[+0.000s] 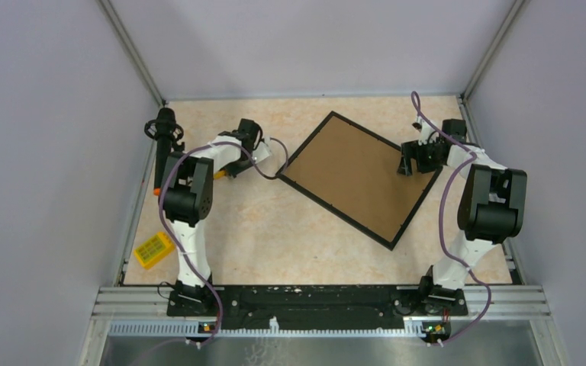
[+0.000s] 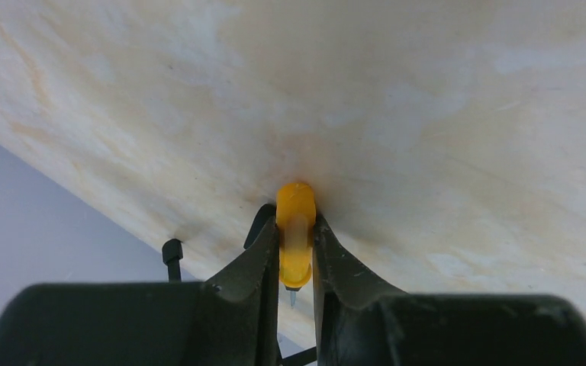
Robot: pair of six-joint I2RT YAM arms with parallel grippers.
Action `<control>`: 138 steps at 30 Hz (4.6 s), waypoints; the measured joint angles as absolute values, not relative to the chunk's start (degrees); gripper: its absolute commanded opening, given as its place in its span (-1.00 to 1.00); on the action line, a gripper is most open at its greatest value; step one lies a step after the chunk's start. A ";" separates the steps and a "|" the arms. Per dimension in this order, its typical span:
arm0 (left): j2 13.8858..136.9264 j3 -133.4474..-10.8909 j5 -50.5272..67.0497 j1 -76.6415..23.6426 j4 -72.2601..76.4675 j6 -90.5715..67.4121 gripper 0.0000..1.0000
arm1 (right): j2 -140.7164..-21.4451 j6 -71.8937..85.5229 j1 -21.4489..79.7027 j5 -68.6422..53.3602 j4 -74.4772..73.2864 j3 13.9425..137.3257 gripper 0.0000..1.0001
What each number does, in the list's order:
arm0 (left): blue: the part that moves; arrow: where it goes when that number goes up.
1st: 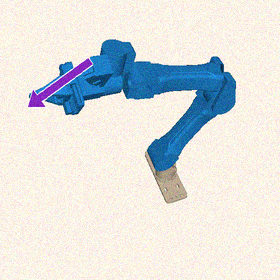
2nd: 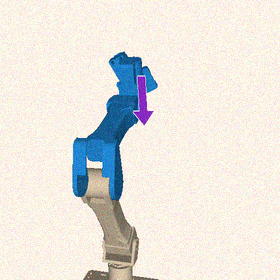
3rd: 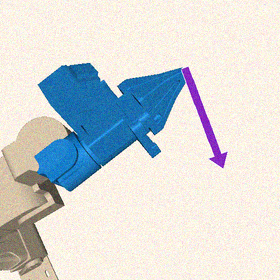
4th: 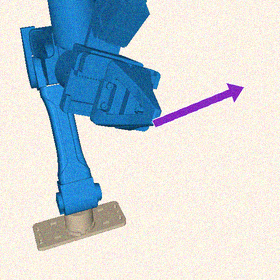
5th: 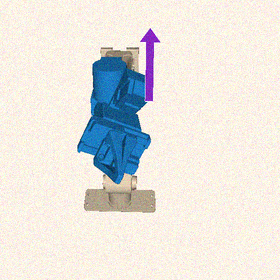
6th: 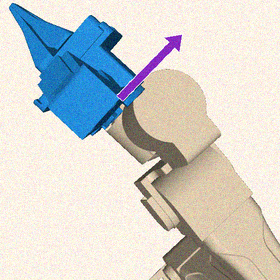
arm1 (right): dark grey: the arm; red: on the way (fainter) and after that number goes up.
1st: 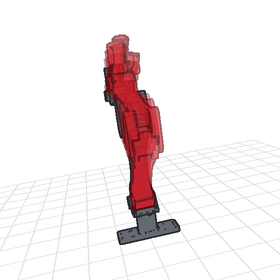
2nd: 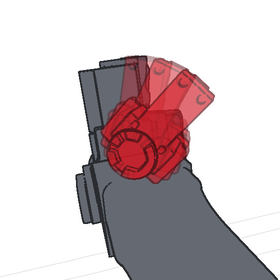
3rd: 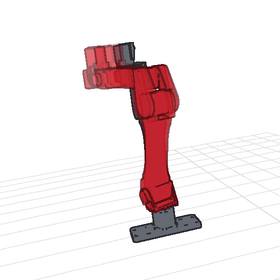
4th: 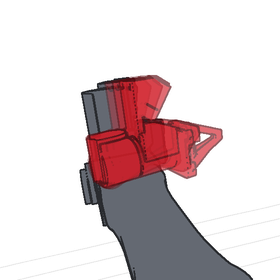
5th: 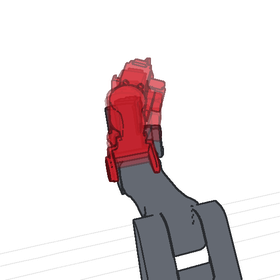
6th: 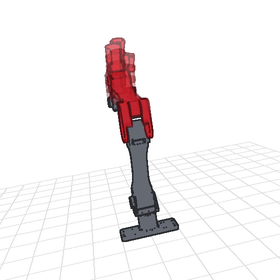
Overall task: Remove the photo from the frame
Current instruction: Pick up the screwdriver from the center of the board.
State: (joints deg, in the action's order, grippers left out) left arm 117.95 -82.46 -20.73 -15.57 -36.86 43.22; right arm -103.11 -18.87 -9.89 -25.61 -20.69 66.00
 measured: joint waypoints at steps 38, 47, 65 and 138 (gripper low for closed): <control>109.25 -87.53 -11.81 -29.04 -36.25 41.01 -1.00 | -95.44 -18.06 -8.78 -33.82 -28.80 66.00 0.77; 95.20 -93.08 9.34 -35.94 -39.57 31.46 -1.00 | -82.19 -5.17 1.41 -48.60 -26.57 64.82 0.82; 84.42 -86.94 42.02 -25.43 -9.82 -17.10 -1.00 | -75.61 24.29 20.84 -53.74 11.53 55.61 0.78; 85.82 -80.09 65.73 -31.27 -39.00 2.61 -0.23 | -72.01 -9.26 34.76 -51.00 -31.42 63.29 -1.00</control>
